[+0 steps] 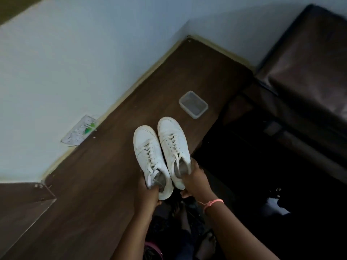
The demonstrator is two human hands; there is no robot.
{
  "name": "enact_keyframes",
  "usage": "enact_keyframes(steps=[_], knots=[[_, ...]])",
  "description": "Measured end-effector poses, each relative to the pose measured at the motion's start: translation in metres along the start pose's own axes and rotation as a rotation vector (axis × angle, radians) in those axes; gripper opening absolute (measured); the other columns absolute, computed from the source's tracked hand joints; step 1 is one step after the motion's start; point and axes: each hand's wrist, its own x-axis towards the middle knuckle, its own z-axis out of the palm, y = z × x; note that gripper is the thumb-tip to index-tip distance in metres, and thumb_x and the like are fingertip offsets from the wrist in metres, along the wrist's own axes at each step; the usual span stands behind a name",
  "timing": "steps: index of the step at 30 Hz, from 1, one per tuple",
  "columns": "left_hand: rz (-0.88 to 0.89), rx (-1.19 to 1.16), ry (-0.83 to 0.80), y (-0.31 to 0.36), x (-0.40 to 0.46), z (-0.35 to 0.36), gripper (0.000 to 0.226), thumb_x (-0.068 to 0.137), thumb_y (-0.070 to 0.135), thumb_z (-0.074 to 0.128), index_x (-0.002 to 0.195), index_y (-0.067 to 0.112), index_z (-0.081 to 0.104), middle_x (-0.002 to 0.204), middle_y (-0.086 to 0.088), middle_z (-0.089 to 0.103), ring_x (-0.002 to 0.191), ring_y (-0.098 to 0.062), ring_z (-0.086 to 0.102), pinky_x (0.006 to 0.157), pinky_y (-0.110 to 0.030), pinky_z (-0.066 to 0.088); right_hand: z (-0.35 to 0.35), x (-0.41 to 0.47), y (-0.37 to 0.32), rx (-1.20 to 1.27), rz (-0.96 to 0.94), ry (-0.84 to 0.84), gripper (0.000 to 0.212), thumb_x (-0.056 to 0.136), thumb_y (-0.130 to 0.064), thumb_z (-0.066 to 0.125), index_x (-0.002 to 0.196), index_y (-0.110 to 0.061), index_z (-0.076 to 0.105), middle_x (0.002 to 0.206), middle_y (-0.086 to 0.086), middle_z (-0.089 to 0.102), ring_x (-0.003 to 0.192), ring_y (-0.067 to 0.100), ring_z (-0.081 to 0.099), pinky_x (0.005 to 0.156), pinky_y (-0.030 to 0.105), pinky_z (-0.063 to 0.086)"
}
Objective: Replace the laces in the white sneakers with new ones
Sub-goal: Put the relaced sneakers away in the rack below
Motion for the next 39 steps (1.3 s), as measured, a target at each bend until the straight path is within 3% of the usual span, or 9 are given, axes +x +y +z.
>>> enact_keyframes(steps=[2, 6, 13, 15, 18, 22, 25, 33, 39], knots=[[0.093, 0.109, 0.007, -0.011, -0.023, 0.025, 0.044, 0.086, 0.011, 0.063, 0.128, 0.022, 0.054, 0.109, 0.0, 0.068, 0.082, -0.018, 0.068, 0.065, -0.034, 0.06, -0.024, -0.013, 0.039, 0.114, 0.018, 0.089, 0.058, 0.091, -0.027, 0.048, 0.144, -0.041, 0.027, 0.116, 0.011, 0.055, 0.07, 0.032, 0.069, 0.044, 0.032, 0.055], [0.191, 0.21, -0.037, -0.026, -0.073, 0.076, 0.041, 0.077, 0.022, 0.063, 0.116, 0.033, 0.055, 0.105, 0.005, 0.07, 0.086, -0.02, 0.069, 0.075, -0.048, 0.059, -0.064, -0.048, 0.11, 0.305, 0.077, 0.261, 0.053, 0.087, -0.041, 0.052, 0.139, -0.038, 0.04, 0.103, -0.002, 0.066, 0.079, 0.024, 0.071, 0.069, 0.044, 0.061], [0.374, 0.344, -0.181, -0.044, -0.105, 0.152, 0.042, 0.09, 0.013, 0.054, 0.129, 0.03, 0.054, 0.109, 0.009, 0.068, 0.082, -0.002, 0.061, 0.064, -0.017, 0.046, -0.095, -0.069, 0.2, 0.519, 0.101, 0.53, 0.05, 0.092, -0.022, 0.053, 0.141, -0.032, 0.045, 0.098, -0.011, 0.067, 0.07, -0.001, 0.067, 0.055, 0.015, 0.052], [0.408, 0.36, -0.201, -0.041, -0.099, 0.169, 0.042, 0.091, 0.012, 0.052, 0.13, 0.029, 0.054, 0.11, 0.008, 0.068, 0.079, 0.001, 0.059, 0.06, -0.01, 0.042, -0.098, -0.055, 0.211, 0.603, 0.096, 0.573, 0.049, 0.089, -0.026, 0.055, 0.135, -0.042, 0.048, 0.105, -0.01, 0.07, 0.08, 0.006, 0.069, 0.067, 0.028, 0.059], [0.51, 0.372, -0.191, -0.03, -0.082, 0.197, 0.043, 0.089, 0.011, 0.052, 0.128, 0.029, 0.057, 0.112, 0.003, 0.069, 0.09, -0.017, 0.065, 0.071, -0.024, 0.046, -0.106, -0.028, 0.217, 0.705, 0.093, 0.645, 0.04, 0.085, -0.033, 0.058, 0.122, -0.048, 0.053, 0.097, -0.013, 0.07, 0.079, 0.014, 0.072, 0.069, 0.038, 0.061], [0.614, 0.378, -0.169, -0.006, -0.042, 0.242, 0.039, 0.089, 0.012, 0.053, 0.126, 0.024, 0.06, 0.116, -0.007, 0.069, 0.103, -0.032, 0.064, 0.083, -0.035, 0.049, -0.133, 0.018, 0.202, 0.804, 0.054, 0.752, 0.029, 0.09, -0.026, 0.06, 0.118, -0.029, 0.053, 0.09, -0.001, 0.066, 0.051, 0.016, 0.069, 0.048, 0.03, 0.057], [0.643, 0.402, -0.171, 0.019, -0.014, 0.279, 0.037, 0.091, 0.016, 0.052, 0.127, 0.021, 0.061, 0.12, -0.011, 0.067, 0.109, -0.034, 0.062, 0.088, -0.037, 0.049, -0.153, 0.058, 0.191, 0.827, 0.026, 0.783, 0.03, 0.086, -0.03, 0.058, 0.115, -0.032, 0.054, 0.097, 0.006, 0.069, 0.055, 0.032, 0.069, 0.049, 0.045, 0.059], [0.658, 0.489, -0.26, 0.085, 0.042, 0.35, 0.042, 0.094, 0.022, 0.046, 0.136, 0.019, 0.053, 0.129, -0.016, 0.06, 0.11, -0.04, 0.061, 0.095, -0.043, 0.051, -0.199, 0.14, 0.17, 0.807, -0.077, 0.943, 0.043, 0.072, -0.052, 0.055, 0.106, -0.026, 0.06, 0.092, 0.007, 0.071, 0.065, 0.035, 0.071, 0.057, 0.048, 0.06], [0.526, 0.381, -0.29, 0.106, 0.057, 0.369, 0.029, 0.097, 0.015, 0.042, 0.113, -0.001, 0.06, 0.117, -0.026, 0.063, 0.109, -0.041, 0.061, 0.095, -0.044, 0.051, -0.226, 0.139, 0.148, 0.836, -0.078, 0.899, 0.017, 0.097, -0.028, 0.055, 0.096, -0.011, 0.055, 0.062, -0.002, 0.058, 0.037, 0.015, 0.061, 0.042, 0.035, 0.056]])
